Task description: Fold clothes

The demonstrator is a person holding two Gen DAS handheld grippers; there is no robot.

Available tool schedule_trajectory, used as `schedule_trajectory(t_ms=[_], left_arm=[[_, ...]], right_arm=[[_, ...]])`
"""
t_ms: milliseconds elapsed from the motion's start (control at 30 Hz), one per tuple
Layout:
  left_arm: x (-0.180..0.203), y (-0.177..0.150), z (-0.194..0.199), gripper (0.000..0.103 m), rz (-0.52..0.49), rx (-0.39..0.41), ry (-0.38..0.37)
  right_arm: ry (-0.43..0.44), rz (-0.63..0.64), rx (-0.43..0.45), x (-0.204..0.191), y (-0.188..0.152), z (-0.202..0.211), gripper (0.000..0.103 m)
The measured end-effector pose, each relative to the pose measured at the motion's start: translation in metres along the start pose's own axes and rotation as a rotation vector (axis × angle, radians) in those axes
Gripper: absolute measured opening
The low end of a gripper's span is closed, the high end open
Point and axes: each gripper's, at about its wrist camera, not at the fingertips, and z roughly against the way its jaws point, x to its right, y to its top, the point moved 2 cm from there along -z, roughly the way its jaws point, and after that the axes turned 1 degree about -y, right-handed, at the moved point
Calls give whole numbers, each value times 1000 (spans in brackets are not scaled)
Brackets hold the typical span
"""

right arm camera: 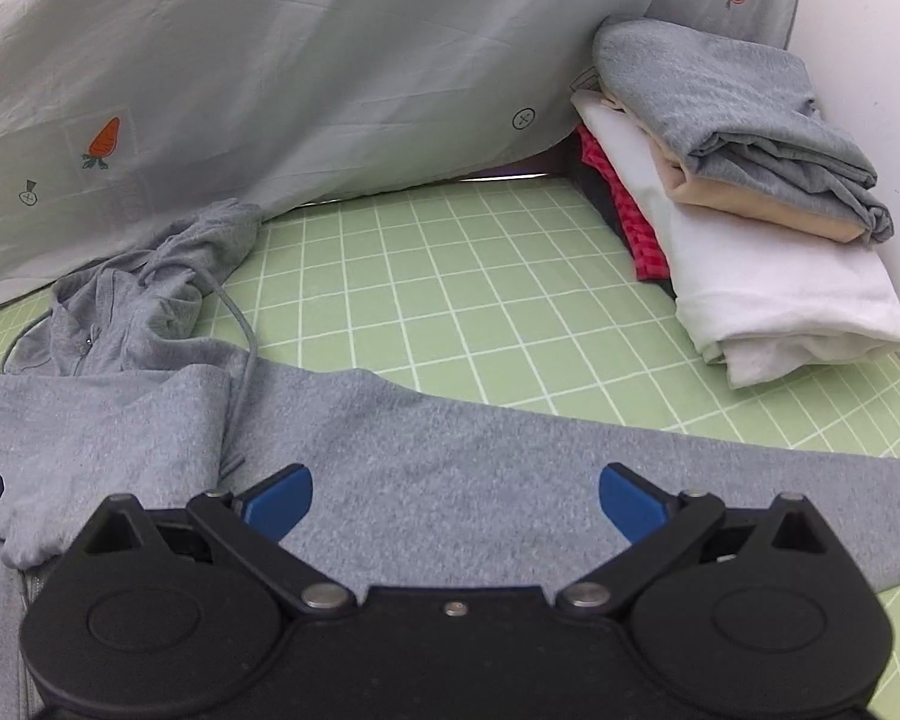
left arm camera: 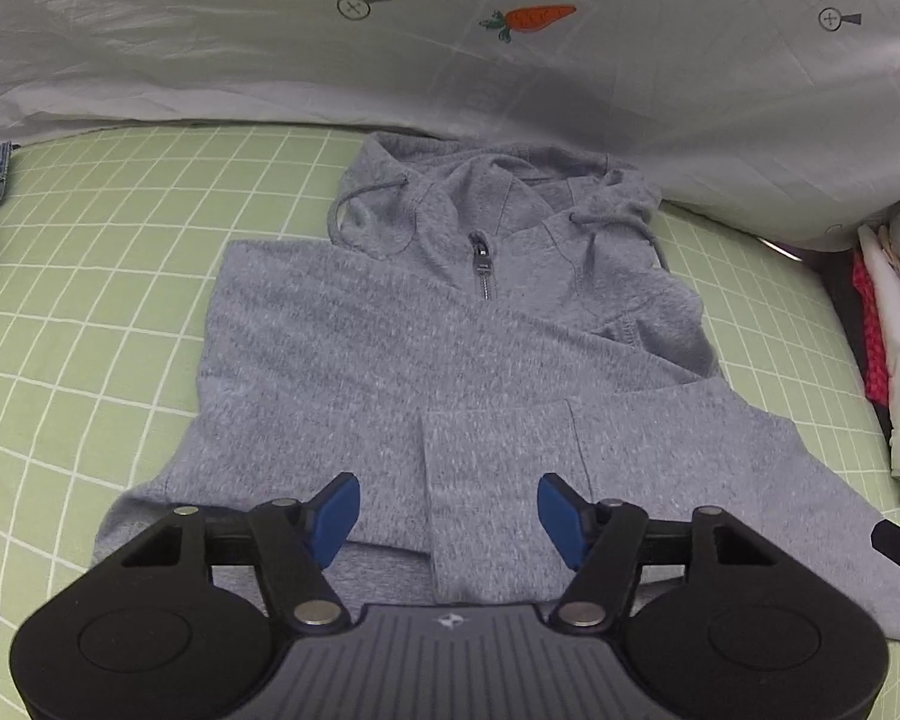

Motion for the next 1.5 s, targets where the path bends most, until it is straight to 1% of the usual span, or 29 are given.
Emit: schedule_trajectory(t_ms=[33, 100, 167, 233, 300, 333, 367, 400, 433, 467, 500, 533, 700, 833, 900, 1000, 1067, 1133, 1200, 1267, 1300, 1367, 1400, 1500], left_arm=[[0, 1, -7, 55, 0, -19, -3], [1, 3, -16, 52, -12, -44, 6], [2, 4, -25, 43, -27, -67, 10], [4, 4, -32, 41, -39, -84, 7], [7, 3, -33, 40, -72, -78, 22], [8, 2, -33, 38, -86, -74, 31], [9, 1, -33, 32, -100, -70, 41], [10, 1, -33, 28, -114, -66, 51], [9, 1, -32, 22, -117, -60, 58], [7, 1, -31, 12, -112, -54, 56], [5, 1, -29, 5, -100, -50, 42], [3, 2, -27, 4, -87, -47, 27], [4, 8, -7, 3, -79, 6, 10], [1, 20, 17, 3, -65, 60, -13], [-5, 27, 27, 3, -56, 88, -10], [-21, 38, 37, 3, -28, 125, 35], [-36, 43, 40, 3, -13, 143, 88], [-51, 45, 35, 3, 5, 136, 138], [-67, 44, 24, 5, 50, 84, 156], [-82, 38, 13, 7, 126, 48, 165], [-85, 35, 8, 9, 134, 35, 171], [-88, 29, 0, 25, 140, 10, 185], [-89, 26, -4, 28, 141, -2, 191], [-91, 21, -12, 41, 160, -22, 200]], right_arm=[[-1, -1, -8, 0, -1, -3, 103], [-1, -18, -38, -2, -5, -12, 103], [3, -32, -68, -4, -7, -20, 103], [1, -23, -80, -7, -9, -24, 103], [-10, 2, -89, -11, -10, -27, 103], [-17, 13, -96, -13, -11, -30, 103], [-20, 21, -106, -14, -12, -32, 103], [-23, 28, -116, -14, -14, -34, 103], [-24, 32, -125, -15, -15, -36, 103], [-27, 38, -132, -16, -16, -37, 103], [-29, 46, -136, -17, -17, -38, 103], [-30, 55, -138, -18, -17, -38, 103], [-26, 89, -133, -23, -19, -34, 103], [-24, 100, -131, -23, -21, -30, 103], [-26, 105, -131, -24, -21, -29, 103], [-34, 114, -136, -24, -22, -29, 103], [-39, 118, -138, -23, -23, -29, 103], [-45, 123, -144, -22, -23, -30, 103], [-48, 118, -158, -22, -25, -33, 103], [-52, 115, -173, -22, -26, -36, 103], [-53, 116, -180, -23, -27, -37, 103], [-57, 124, -192, -25, -28, -38, 103], [-59, 128, -197, -26, -29, -39, 103], [-64, 132, -212, -28, -31, -41, 103]])
